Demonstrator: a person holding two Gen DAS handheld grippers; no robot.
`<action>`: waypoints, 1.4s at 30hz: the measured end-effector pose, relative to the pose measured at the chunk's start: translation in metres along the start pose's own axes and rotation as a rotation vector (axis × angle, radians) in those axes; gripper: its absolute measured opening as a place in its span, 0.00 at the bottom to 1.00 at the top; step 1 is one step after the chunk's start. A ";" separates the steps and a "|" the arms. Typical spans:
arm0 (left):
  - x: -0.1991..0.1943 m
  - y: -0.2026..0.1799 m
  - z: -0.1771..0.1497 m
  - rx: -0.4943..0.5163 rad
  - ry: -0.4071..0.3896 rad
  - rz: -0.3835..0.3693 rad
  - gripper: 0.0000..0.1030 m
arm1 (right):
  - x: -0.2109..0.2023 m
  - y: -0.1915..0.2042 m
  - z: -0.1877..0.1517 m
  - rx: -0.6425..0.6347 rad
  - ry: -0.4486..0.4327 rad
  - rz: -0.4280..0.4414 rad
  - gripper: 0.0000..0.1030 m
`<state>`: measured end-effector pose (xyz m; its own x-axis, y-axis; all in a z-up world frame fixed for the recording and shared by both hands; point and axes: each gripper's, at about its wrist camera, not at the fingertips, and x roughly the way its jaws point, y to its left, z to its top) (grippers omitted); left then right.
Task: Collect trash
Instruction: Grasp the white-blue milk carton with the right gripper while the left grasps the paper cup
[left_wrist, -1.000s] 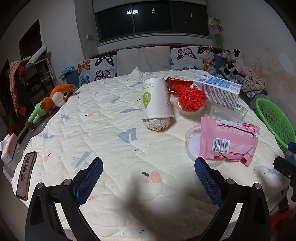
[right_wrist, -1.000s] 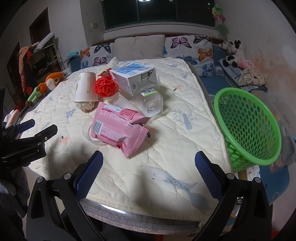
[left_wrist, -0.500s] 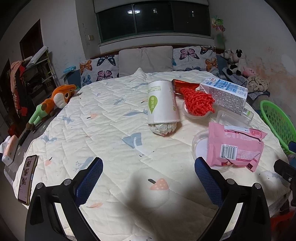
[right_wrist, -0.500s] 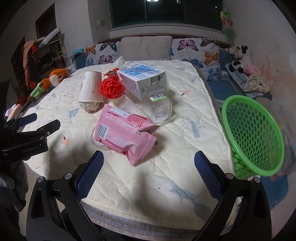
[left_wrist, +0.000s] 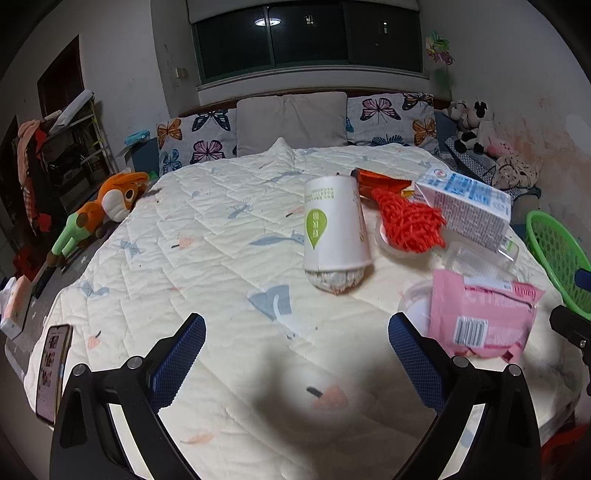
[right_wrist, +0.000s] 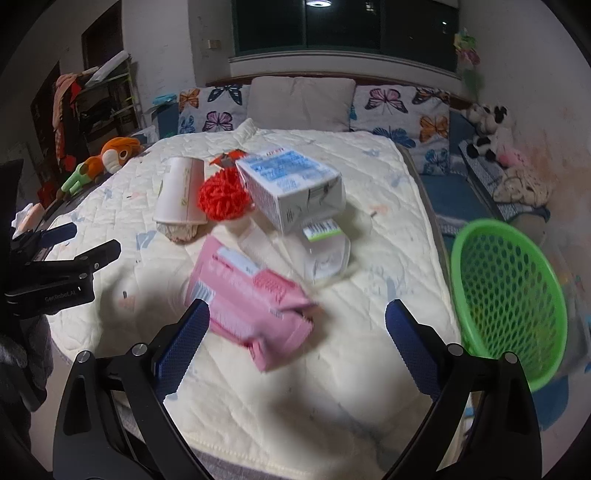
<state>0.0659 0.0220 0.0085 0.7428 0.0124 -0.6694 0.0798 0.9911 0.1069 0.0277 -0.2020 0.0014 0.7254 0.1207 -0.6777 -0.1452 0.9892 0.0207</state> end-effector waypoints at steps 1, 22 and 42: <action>0.001 0.001 0.003 0.001 -0.001 -0.002 0.94 | 0.001 0.000 0.004 -0.006 -0.003 0.005 0.92; 0.057 0.001 0.069 0.046 0.042 -0.135 0.92 | 0.055 0.007 0.102 -0.233 0.063 0.135 0.82; 0.109 0.002 0.092 0.031 0.119 -0.326 0.73 | 0.124 0.011 0.124 -0.386 0.224 0.144 0.79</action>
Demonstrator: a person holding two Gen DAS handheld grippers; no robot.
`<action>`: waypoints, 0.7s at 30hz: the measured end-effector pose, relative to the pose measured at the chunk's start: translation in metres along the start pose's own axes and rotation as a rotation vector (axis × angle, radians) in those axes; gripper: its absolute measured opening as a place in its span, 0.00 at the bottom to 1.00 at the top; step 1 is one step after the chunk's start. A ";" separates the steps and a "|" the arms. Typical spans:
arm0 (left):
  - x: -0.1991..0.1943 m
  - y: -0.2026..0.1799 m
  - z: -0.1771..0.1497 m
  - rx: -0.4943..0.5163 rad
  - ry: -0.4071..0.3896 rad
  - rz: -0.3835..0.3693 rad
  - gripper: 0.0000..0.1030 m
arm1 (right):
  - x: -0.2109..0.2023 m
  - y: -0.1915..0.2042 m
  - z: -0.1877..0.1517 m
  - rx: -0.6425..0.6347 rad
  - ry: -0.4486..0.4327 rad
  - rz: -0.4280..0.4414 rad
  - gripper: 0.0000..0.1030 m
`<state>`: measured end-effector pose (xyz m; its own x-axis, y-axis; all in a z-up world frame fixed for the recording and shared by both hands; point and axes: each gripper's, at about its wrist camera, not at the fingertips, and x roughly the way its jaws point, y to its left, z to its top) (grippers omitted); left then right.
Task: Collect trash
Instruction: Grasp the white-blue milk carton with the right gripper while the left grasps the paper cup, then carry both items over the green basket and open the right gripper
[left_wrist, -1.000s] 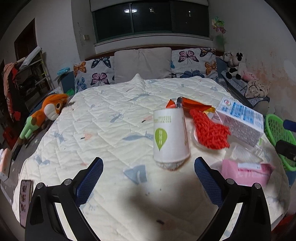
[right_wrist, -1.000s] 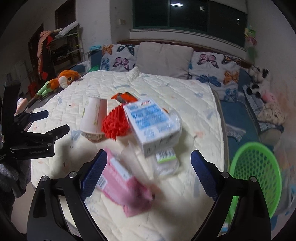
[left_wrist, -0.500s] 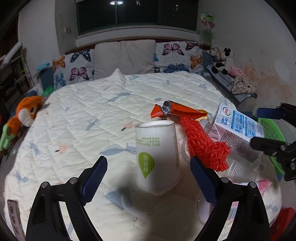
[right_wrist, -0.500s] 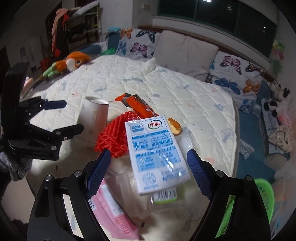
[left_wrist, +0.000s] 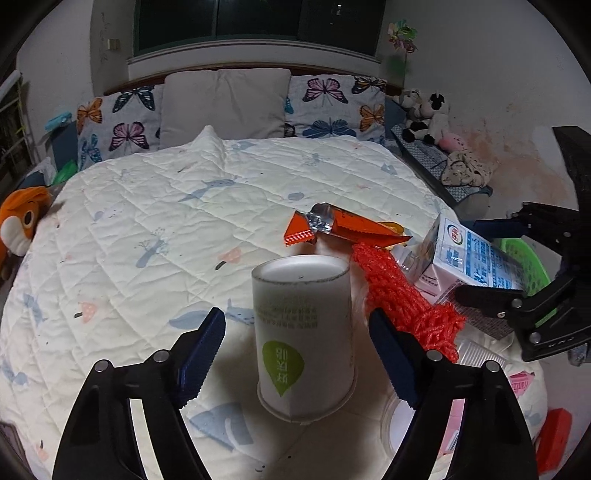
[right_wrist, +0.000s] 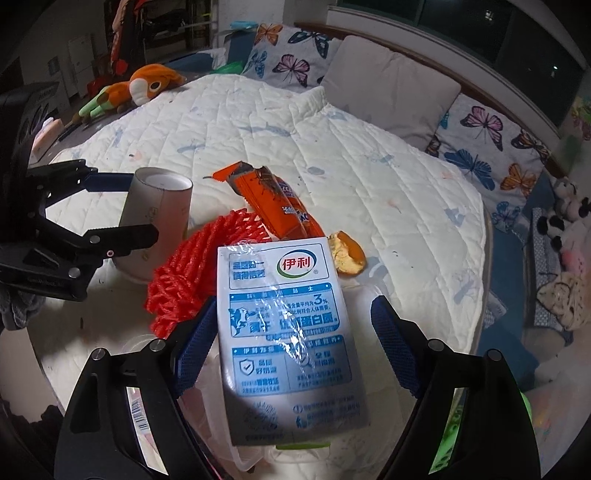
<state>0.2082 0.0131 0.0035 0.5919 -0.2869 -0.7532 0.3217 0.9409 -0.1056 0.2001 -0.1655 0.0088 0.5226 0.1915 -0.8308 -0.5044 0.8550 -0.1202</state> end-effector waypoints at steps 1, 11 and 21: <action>0.001 0.000 0.000 0.003 0.003 -0.002 0.72 | 0.002 0.000 0.001 -0.004 0.005 0.000 0.78; -0.002 -0.003 -0.002 0.017 0.009 -0.051 0.52 | -0.004 -0.003 -0.004 0.030 -0.011 0.014 0.64; -0.050 -0.015 0.002 0.037 -0.082 -0.055 0.52 | -0.050 -0.014 -0.021 0.139 -0.119 0.013 0.64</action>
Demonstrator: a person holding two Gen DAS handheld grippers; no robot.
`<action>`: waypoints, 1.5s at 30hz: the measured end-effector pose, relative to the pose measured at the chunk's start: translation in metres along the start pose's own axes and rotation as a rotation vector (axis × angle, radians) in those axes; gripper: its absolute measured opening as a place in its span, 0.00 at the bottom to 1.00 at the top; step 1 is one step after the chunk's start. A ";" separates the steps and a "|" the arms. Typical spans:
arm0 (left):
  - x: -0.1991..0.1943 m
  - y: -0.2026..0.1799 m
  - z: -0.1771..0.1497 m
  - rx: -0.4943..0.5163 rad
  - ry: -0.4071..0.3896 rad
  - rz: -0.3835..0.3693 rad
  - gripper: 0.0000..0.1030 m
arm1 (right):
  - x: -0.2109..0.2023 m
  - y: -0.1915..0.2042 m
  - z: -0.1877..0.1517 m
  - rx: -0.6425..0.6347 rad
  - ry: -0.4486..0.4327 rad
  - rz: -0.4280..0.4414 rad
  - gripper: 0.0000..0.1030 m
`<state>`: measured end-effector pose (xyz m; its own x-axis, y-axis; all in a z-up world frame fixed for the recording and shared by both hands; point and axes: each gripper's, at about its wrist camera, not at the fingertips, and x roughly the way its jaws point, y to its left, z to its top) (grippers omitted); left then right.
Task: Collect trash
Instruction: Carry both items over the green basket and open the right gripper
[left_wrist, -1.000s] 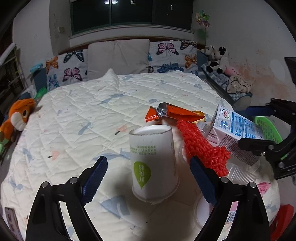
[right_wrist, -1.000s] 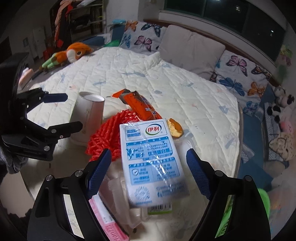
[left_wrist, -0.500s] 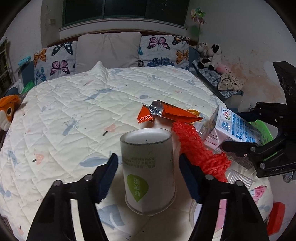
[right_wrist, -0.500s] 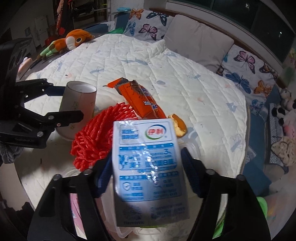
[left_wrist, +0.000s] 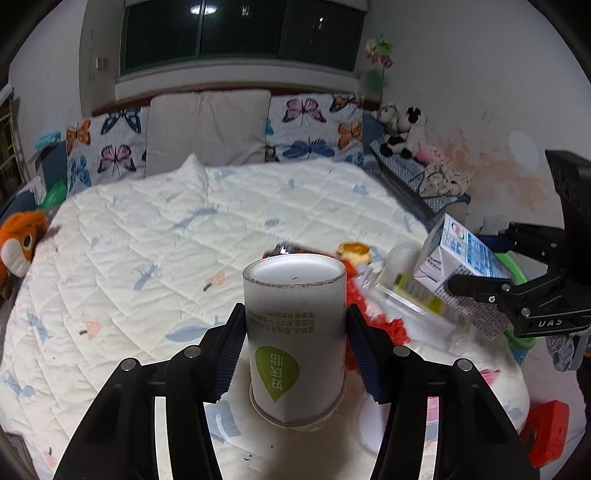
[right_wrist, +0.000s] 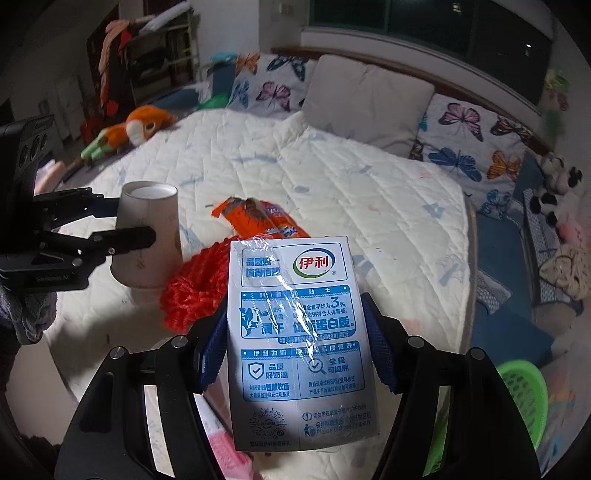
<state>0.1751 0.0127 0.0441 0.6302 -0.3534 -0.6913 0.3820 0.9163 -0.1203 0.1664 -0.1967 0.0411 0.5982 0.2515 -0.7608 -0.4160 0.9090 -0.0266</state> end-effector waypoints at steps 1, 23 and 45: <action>-0.005 -0.002 0.002 0.002 -0.012 0.001 0.52 | -0.006 -0.001 -0.002 0.011 -0.010 -0.003 0.64; -0.016 -0.127 0.017 0.124 -0.041 -0.193 0.52 | -0.077 -0.094 -0.098 0.251 -0.028 -0.208 0.64; 0.060 -0.264 0.040 0.250 0.059 -0.313 0.52 | -0.082 -0.211 -0.189 0.480 0.008 -0.340 0.72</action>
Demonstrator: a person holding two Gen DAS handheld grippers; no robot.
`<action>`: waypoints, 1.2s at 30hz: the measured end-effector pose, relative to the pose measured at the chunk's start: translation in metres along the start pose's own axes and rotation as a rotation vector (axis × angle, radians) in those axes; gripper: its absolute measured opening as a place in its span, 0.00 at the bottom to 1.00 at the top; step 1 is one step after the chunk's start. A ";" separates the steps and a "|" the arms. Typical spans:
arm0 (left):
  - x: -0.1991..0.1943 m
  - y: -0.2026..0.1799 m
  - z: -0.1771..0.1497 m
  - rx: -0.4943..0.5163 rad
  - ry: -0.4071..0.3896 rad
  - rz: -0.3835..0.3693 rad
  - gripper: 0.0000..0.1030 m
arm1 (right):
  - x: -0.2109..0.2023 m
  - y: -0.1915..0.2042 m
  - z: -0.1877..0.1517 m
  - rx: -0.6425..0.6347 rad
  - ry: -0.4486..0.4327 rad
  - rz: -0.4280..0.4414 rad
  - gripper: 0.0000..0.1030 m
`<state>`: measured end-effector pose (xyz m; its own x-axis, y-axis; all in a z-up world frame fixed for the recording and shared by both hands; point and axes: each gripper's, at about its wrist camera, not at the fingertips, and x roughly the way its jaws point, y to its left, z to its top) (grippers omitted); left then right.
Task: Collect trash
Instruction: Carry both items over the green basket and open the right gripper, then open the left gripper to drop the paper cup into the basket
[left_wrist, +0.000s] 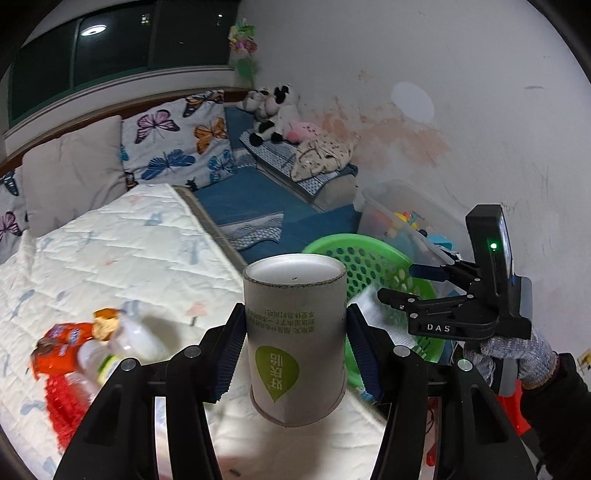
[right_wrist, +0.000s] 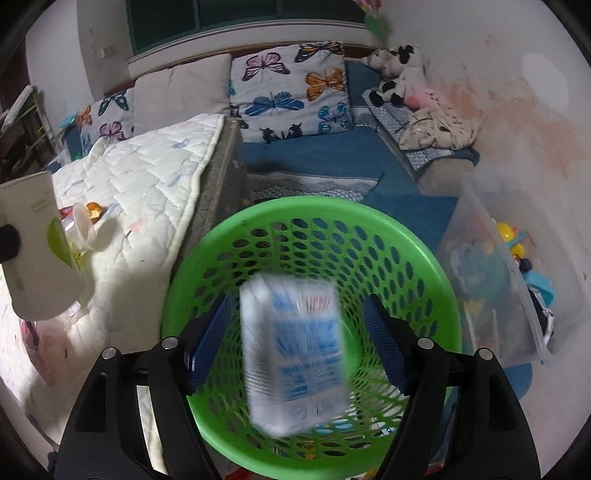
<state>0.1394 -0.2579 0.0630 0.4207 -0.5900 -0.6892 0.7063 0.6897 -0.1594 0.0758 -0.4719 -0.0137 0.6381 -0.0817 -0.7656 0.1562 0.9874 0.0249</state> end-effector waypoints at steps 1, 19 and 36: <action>0.004 -0.003 0.001 0.004 0.003 -0.003 0.52 | -0.001 -0.003 -0.001 0.004 -0.003 0.003 0.72; 0.081 -0.060 0.013 0.046 0.100 -0.064 0.52 | -0.049 -0.043 -0.029 0.080 -0.099 -0.023 0.74; 0.047 -0.036 -0.004 -0.005 0.058 -0.046 0.61 | -0.066 -0.024 -0.049 0.100 -0.126 0.016 0.76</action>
<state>0.1318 -0.3086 0.0336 0.3538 -0.5958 -0.7210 0.7215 0.6644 -0.1950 -0.0070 -0.4835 0.0049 0.7294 -0.0881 -0.6784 0.2154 0.9708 0.1056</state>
